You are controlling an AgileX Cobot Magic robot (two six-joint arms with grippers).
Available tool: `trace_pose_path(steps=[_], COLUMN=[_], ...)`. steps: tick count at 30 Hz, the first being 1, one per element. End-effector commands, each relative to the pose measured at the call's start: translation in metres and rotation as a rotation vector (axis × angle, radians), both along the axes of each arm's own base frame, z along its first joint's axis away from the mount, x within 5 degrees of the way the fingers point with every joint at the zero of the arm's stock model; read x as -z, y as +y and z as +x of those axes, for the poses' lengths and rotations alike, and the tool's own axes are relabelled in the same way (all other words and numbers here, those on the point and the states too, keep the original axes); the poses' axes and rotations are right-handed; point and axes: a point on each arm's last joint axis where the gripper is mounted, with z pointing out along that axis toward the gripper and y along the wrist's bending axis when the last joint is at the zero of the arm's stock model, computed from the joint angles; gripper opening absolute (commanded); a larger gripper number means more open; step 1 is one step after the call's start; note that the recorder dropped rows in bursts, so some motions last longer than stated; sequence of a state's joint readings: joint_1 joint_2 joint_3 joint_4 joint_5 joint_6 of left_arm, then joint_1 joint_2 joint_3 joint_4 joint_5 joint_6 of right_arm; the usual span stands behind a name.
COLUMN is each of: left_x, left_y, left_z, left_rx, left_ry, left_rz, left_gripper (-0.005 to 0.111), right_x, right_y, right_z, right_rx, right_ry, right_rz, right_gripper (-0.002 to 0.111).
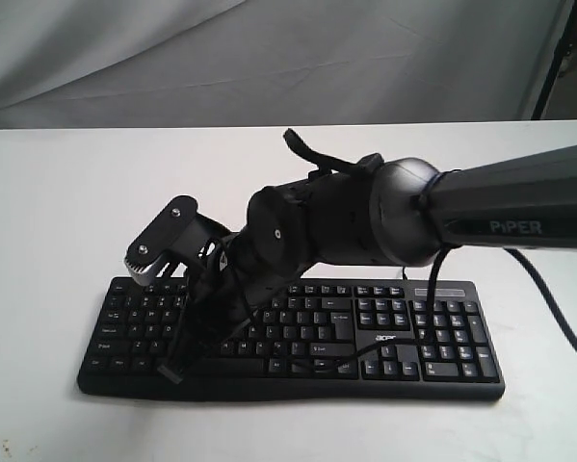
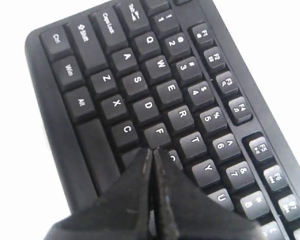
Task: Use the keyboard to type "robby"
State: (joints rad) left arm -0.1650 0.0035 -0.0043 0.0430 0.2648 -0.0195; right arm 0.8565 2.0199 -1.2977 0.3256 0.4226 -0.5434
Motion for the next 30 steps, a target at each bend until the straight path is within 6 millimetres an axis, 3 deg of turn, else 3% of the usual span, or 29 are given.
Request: trace_pose_path(steps=[1,12,22,26,30], left_x=[0.001,0.001,0.001,0.001,0.001], left_y=[0.000,0.000,0.000,0.000,0.000], left_z=[0.000,0.000,0.000,0.000,0.000], left_rx=[0.006,0.006,0.006,0.006,0.006], left_ry=[-0.005,-0.005,-0.005,-0.005,-0.005], left_rz=[0.001,0.001,0.001,0.001,0.001], left_gripper=[0.000,0.000,0.000,0.000,0.000], right_x=[-0.001,0.027,0.029,0.016,-0.009], right_y=[0.000,0.001,0.001,0.001,0.000], right_z=[-0.001,0.000,0.000,0.000,-0.001], right_rx=[-0.004,-0.006,-0.004,-0.003,-0.003], right_ry=[0.003,0.042,0.047,0.025,-0.015], right_rz=[-0.006,-0.057,-0.058,-0.034,0.013], right_gripper=[0.000,0.000,0.000,0.000,0.000])
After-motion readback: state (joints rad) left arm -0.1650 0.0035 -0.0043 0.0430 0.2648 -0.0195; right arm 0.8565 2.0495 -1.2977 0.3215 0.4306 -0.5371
